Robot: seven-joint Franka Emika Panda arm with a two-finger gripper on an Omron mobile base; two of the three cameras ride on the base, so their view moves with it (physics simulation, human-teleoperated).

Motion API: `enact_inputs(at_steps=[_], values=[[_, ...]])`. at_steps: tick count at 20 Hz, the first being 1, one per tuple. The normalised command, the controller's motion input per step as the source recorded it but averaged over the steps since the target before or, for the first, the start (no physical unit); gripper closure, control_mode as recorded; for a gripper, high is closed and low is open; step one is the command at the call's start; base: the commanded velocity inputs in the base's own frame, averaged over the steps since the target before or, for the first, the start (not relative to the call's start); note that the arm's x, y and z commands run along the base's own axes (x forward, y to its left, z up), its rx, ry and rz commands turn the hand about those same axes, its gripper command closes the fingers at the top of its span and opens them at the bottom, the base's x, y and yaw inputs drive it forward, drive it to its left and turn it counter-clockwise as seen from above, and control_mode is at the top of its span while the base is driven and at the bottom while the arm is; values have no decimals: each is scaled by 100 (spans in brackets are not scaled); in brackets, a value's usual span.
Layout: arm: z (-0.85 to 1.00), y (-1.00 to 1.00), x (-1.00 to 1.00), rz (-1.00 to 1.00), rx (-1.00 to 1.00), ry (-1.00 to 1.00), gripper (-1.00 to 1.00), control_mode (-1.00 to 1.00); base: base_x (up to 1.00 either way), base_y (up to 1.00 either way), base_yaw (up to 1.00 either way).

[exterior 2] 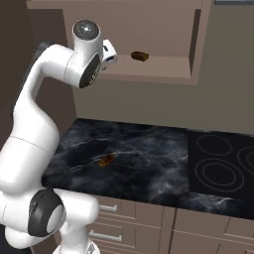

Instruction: Pick the sweet potato, sweet potato from the counter and place them in the cabinet. Then close the cabinet.

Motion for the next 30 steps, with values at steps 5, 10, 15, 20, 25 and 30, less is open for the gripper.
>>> enact_inputs(at_steps=[5,10,15,20,25,30], values=[[-70,0,-59,-36,-4,70,-100,-100,0,0,0],[-82,-3,-10,-22,-6,25,-100,-100,0,0,0],[-100,0,15,-2,-1,8,-100,-100,0,0,0],[-100,0,34,-3,13,13,-100,-100,0,0,0],[-78,0,45,-18,3,8,-100,-100,0,0,0],[-56,0,40,-47,0,17,-100,-100,0,0,0]])
